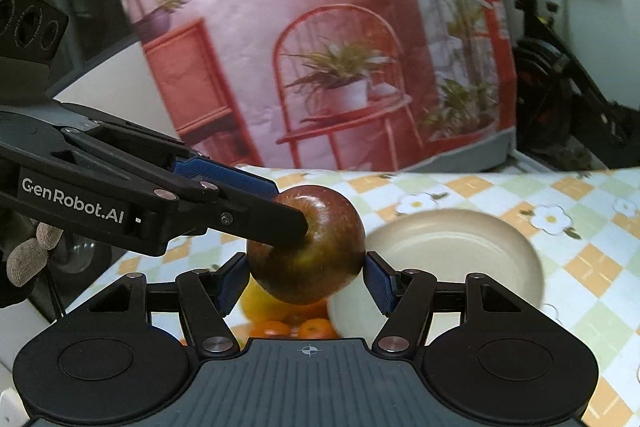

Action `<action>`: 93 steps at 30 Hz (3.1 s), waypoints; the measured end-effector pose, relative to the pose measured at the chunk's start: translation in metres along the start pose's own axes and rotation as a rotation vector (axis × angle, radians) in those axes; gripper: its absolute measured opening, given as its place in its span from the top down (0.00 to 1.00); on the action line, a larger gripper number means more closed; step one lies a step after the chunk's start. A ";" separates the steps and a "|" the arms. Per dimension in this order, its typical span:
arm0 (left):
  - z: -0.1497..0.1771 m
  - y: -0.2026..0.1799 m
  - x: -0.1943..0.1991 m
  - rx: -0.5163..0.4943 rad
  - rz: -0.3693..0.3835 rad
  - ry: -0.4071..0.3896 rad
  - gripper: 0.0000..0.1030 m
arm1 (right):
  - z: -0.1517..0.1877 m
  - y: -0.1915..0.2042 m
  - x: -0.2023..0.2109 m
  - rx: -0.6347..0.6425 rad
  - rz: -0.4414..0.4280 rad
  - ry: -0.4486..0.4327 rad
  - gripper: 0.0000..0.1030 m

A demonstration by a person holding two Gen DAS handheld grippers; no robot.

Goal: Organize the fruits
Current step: 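Lift the red apple with the left tool and carry it over the beige plate, then lower the apple onto the plate and open the left tool, then move the left tool to the yellow lemon beside the pile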

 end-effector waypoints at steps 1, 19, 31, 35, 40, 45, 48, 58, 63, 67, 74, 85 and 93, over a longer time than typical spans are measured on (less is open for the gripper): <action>-0.002 -0.001 -0.007 -0.006 0.006 0.007 0.62 | 0.001 -0.006 -0.002 -0.007 0.008 0.003 0.43; -0.035 0.004 -0.115 -0.057 0.090 0.150 0.62 | 0.019 -0.105 -0.052 -0.152 0.124 0.080 0.43; -0.049 0.014 -0.147 -0.023 0.106 0.156 0.62 | 0.021 -0.128 -0.075 -0.176 0.209 0.106 0.43; -0.051 0.018 -0.150 0.011 0.117 0.157 0.62 | 0.020 -0.128 -0.077 -0.182 0.223 0.108 0.43; -0.053 0.018 -0.152 0.030 0.112 0.153 0.62 | 0.019 -0.125 -0.075 -0.190 0.246 0.088 0.42; -0.052 0.018 -0.151 0.036 0.105 0.150 0.61 | 0.017 -0.122 -0.062 -0.178 0.269 0.060 0.42; -0.050 0.019 -0.152 0.057 0.100 0.145 0.60 | 0.020 -0.122 -0.056 -0.193 0.277 0.058 0.42; -0.047 0.015 -0.130 0.129 0.087 0.096 0.61 | 0.033 -0.109 -0.028 -0.159 0.315 0.057 0.43; -0.043 0.011 -0.100 0.143 0.075 0.036 0.61 | 0.040 -0.100 -0.008 -0.187 0.310 0.023 0.43; -0.035 0.006 -0.075 0.133 0.041 -0.006 0.61 | 0.047 -0.088 0.006 -0.188 0.302 -0.003 0.43; -0.013 0.002 -0.037 0.120 -0.035 -0.057 0.61 | 0.056 -0.053 0.027 -0.159 0.259 -0.055 0.43; 0.030 0.007 0.012 0.165 -0.148 -0.113 0.61 | 0.059 -0.006 0.038 -0.097 0.188 -0.069 0.43; 0.055 -0.001 0.032 0.259 -0.166 -0.185 0.61 | 0.070 0.003 0.048 -0.081 0.186 -0.043 0.43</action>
Point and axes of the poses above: each gripper's, at about its wrist camera, not at the fingertips, and x roughly against the way its jaws point, y to its left, z to its underside, the point moved 3 cm from there along -x, roughly the way its jaws point, and after that the axes turned 4 degrees about x, right-handed, at the moved point
